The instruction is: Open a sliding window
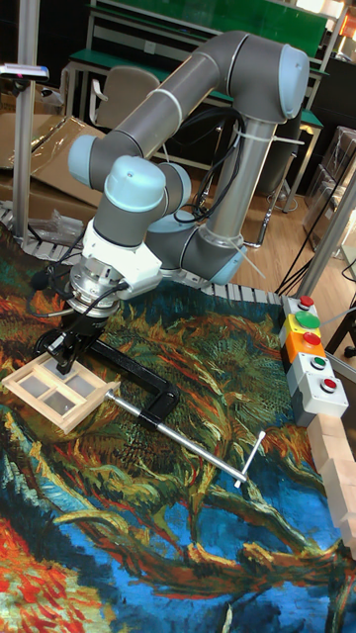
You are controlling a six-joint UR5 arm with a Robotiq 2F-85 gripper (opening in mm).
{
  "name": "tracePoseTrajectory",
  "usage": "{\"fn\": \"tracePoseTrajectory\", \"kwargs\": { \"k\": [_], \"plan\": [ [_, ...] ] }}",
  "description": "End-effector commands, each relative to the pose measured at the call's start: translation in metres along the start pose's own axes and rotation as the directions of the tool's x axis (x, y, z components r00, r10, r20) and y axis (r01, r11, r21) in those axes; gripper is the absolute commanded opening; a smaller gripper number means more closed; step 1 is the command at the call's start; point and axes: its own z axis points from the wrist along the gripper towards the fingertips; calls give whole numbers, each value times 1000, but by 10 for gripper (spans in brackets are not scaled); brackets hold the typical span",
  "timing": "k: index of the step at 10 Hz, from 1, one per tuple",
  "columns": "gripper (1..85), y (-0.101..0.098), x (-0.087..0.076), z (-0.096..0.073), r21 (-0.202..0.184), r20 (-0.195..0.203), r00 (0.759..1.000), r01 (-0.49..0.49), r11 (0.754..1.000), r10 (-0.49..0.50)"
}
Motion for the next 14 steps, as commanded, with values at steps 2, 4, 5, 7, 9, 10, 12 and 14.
{"fn": "tracePoseTrajectory", "kwargs": {
  "k": [2,4,5,7,9,10,12,14],
  "plan": [
    [393,2,0,0,6,9,1000,-9,1000,9],
    [390,0,4,-1,12,-4,1000,-10,1000,10],
    [390,3,6,-1,-2,-12,1000,-6,1000,6],
    [393,3,8,-1,1,-21,1000,0,1000,0],
    [400,3,10,-1,1,-27,1000,-6,1000,6],
    [400,2,8,-1,2,-20,1000,-9,1000,9],
    [403,0,2,-1,13,4,1000,-4,1000,4],
    [413,-1,3,-1,13,1,1000,-10,1000,10]
  ]
}}
